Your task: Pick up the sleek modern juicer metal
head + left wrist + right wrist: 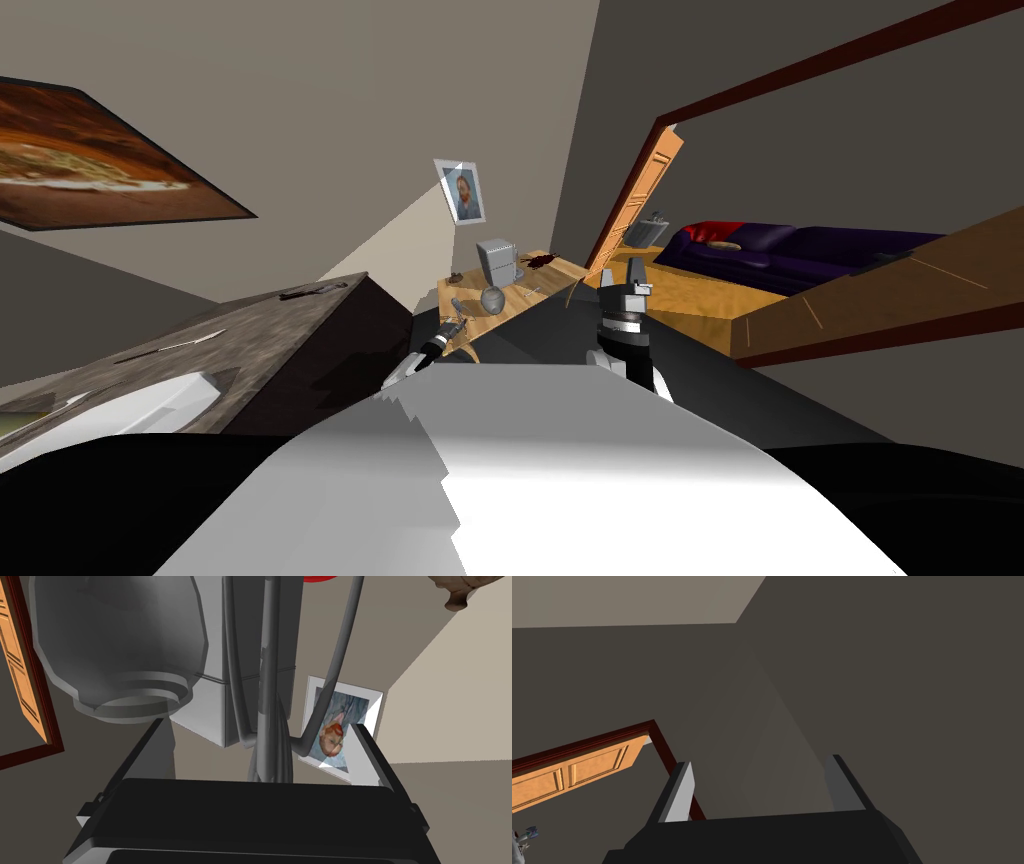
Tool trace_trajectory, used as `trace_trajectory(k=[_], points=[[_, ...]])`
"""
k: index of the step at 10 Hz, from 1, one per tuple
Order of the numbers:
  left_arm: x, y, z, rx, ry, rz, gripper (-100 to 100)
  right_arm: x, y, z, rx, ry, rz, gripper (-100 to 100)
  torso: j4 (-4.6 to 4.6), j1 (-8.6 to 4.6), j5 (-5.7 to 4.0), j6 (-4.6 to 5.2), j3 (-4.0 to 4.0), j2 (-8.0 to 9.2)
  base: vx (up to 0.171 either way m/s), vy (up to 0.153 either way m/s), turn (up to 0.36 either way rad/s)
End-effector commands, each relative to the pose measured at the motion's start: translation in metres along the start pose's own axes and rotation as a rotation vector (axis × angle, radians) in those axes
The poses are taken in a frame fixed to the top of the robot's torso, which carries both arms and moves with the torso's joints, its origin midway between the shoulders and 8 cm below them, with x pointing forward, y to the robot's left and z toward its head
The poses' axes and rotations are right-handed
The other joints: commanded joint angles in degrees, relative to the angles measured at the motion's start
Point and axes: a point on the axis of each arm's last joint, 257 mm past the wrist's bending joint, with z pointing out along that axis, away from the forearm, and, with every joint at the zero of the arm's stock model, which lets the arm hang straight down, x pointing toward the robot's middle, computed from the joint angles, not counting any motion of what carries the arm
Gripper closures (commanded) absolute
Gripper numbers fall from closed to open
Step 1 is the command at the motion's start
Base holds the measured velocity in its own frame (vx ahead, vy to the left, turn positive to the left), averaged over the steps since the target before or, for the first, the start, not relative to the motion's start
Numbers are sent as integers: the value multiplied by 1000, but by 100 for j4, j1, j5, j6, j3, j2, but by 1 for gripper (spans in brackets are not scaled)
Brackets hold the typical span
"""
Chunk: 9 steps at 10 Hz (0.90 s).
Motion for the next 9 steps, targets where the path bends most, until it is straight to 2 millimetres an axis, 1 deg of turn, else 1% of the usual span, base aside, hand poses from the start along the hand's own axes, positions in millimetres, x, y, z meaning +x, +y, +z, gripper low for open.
trace_trajectory(k=[1, 5, 6, 7, 9], points=[[0, 0, 0, 0, 0, 0, 100, 0, 0, 0, 0, 0, 0, 0, 0, 0, 0, 0, 0, 0, 0, 0, 0], [0, 0, 0, 0, 0, 0, 100, 0, 0, 0, 0, 0, 0, 0, 1, -1, 0, 0, 2, 3, 0, 0, 0], [0, 0, 0, 0, 0, 0, 0, 0, 0, 0, 0, 0, 0, 0, 1, -1, 0, 0, 2, 3, 0, 0, 0], [9, -19, 0, 30, -2, -1, -100, 0, 0, 0, 0, 0, 0, 0, 1, -1, 0, 0, 2, 3, 4, 85, -38], [18, -39, 0, 61, -5, -3, -100, 0, 0, 0, 0, 0, 0, 0, 0, 50, 10, 0, -1, -2, 27, 154, -41]])
